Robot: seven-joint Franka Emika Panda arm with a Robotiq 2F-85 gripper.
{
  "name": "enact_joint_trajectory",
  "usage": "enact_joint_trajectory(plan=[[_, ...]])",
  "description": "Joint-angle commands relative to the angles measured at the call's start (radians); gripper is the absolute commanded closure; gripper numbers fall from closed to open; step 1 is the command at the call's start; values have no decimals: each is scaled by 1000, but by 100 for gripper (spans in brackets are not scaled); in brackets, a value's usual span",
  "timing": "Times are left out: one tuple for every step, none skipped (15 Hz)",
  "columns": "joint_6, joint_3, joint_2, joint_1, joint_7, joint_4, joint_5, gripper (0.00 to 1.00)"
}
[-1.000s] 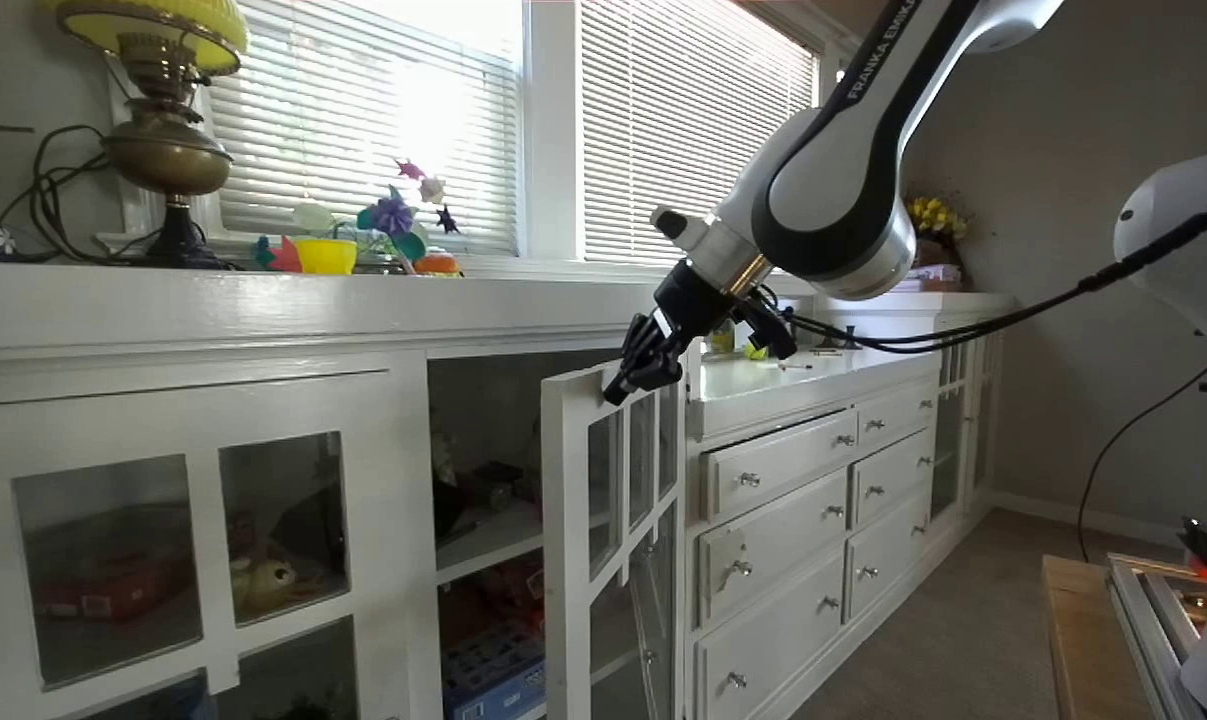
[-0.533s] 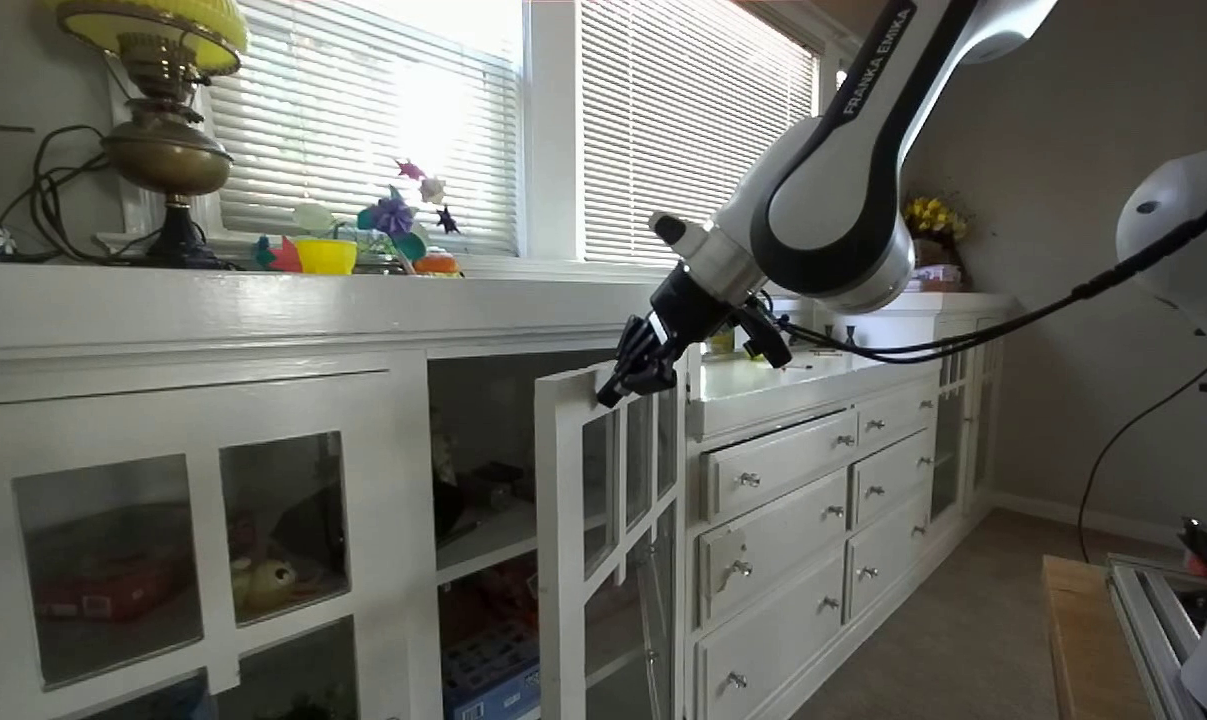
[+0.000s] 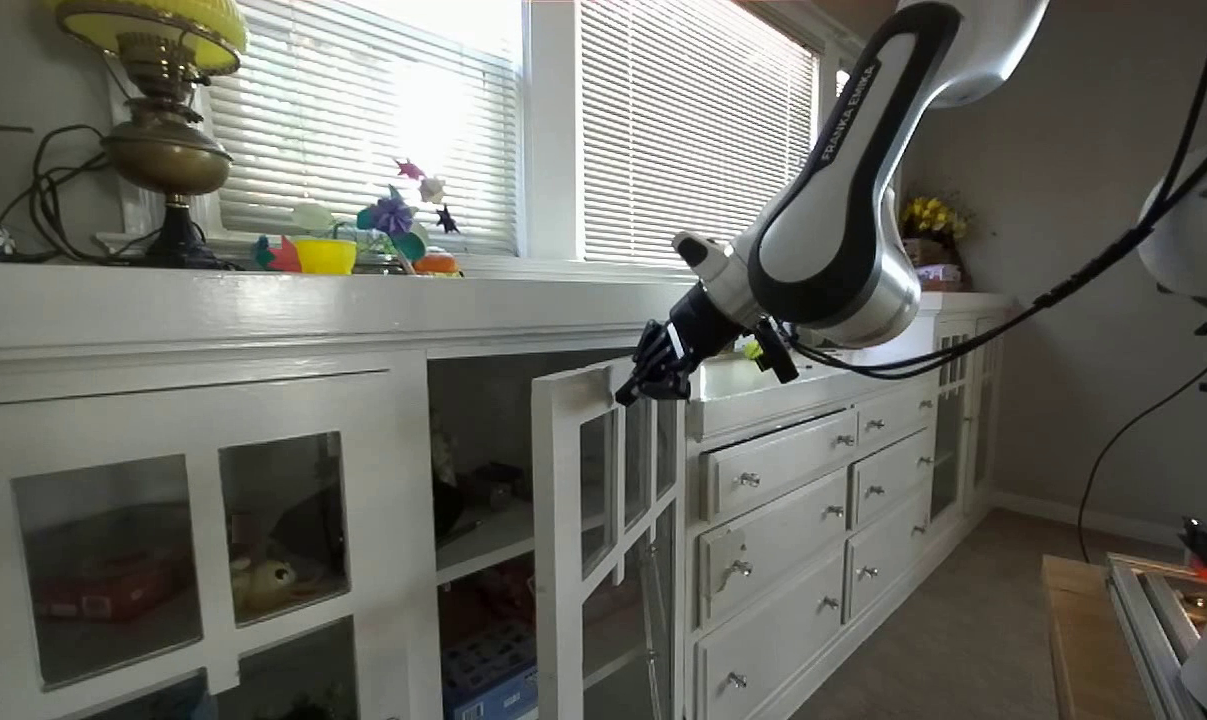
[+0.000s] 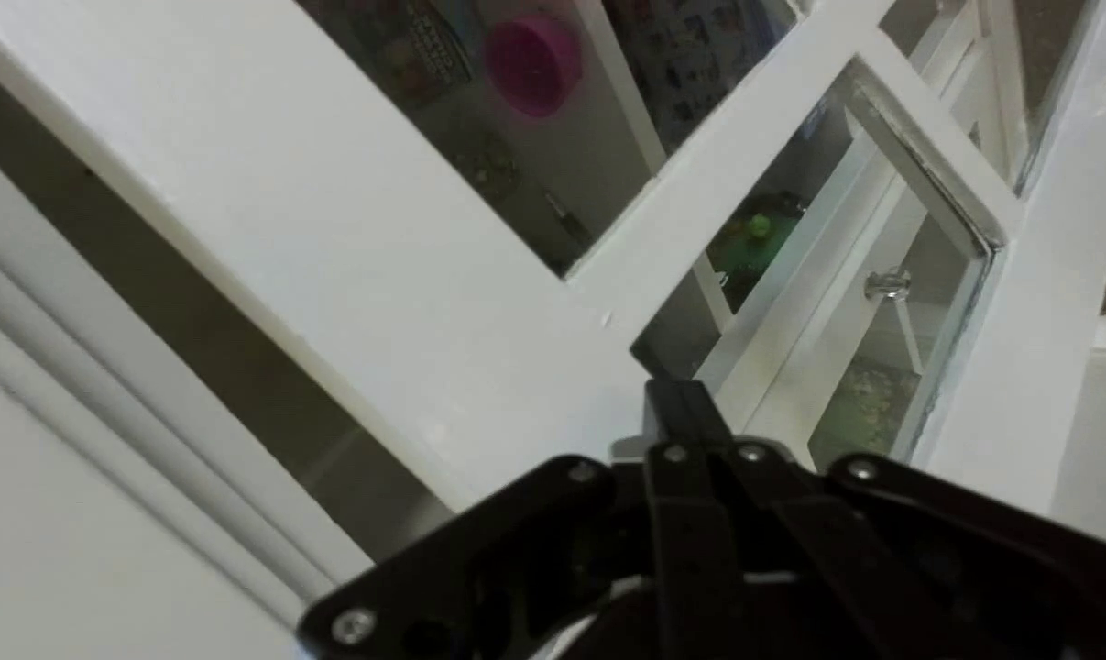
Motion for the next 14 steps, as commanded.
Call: enact_joint_trajectory(plan=[[180, -143, -217, 172, -142, -2, 50, 99], [242, -177, -266, 210, -149, -7, 35, 99], [324, -210, -319, 239, -146, -12, 2, 99], [388, -237, -357, 266, -138, -13, -25, 98], [458, -259, -404, 283, -155, 0, -51, 99], [521, -292, -451, 316, -166, 16, -78, 98], [583, -316, -484, 335, -178, 31, -115, 99], [621, -334, -515, 348, -185, 45, -147, 99], [524, -312, -458, 300, -164, 90, -187, 99], [525, -327, -492, 309, -173, 106, -214, 99], [510, -330, -505, 300, -175, 137, -245, 99], [608, -363, -578, 342, -209, 128, -260, 99], [510, -341, -529, 293, -187, 178, -296, 99], [506, -349, -544, 293, -194, 203, -317, 99]])
